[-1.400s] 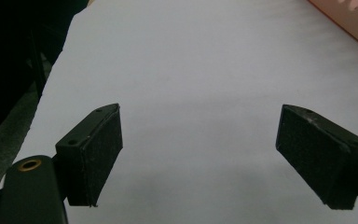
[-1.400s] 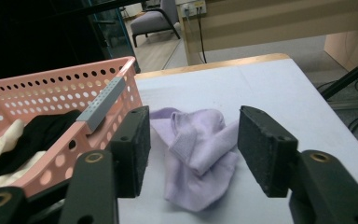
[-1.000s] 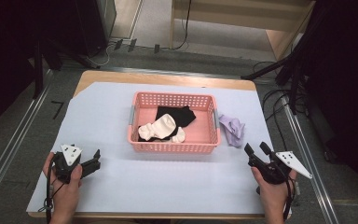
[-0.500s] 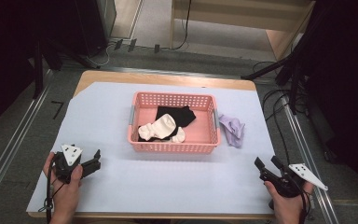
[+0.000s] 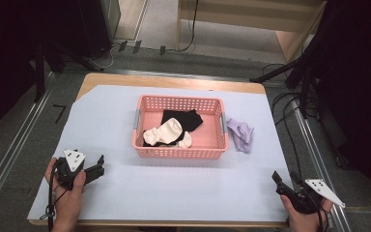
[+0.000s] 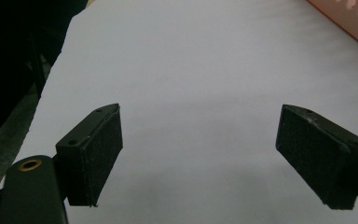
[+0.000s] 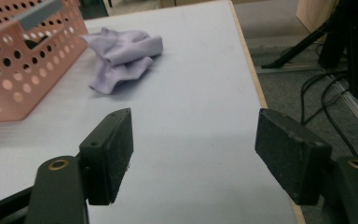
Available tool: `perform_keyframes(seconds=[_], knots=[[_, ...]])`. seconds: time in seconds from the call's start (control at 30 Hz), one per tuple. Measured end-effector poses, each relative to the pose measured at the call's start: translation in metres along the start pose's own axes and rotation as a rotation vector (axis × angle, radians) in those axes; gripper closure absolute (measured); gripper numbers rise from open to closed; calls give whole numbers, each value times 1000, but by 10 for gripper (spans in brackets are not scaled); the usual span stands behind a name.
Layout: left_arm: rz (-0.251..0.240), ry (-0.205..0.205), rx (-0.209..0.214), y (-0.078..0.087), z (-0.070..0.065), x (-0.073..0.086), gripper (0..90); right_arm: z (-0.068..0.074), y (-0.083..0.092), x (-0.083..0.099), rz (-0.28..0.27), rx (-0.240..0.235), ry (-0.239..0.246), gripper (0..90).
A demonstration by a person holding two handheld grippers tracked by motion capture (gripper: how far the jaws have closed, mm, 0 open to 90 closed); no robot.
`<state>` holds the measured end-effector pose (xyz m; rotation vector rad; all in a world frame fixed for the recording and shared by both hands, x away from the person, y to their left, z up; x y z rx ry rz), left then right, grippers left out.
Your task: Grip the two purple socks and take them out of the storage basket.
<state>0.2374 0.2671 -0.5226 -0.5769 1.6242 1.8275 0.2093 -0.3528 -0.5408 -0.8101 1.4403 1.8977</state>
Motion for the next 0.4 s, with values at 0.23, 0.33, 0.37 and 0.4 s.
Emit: perform_keyframes(seconds=[0.23, 0.33, 0.37, 0.4], knots=[[-7, 1, -1, -1, 0, 0, 155, 3, -4, 0, 40, 7, 47, 307], [-4, -2, -2, -1, 0, 0, 155, -1, -5, 0, 41, 0, 16, 307], [-5, -2, -2, -1, 0, 0, 155, -1, -5, 0, 46, -2, 8, 306], [-4, -2, -3, -1, 0, 0, 155, -1, -5, 0, 49, -8, 1, 306]])
Point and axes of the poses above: each handheld gripper's, and its own axes: y roughly backward along the jaws, x roughly out of its underside, z roughly to its left, the point moved 3 cm from there along -y, roughly forward along the jaws, and after that the axes turned 13 degrees about z, right-handed, at the moved point
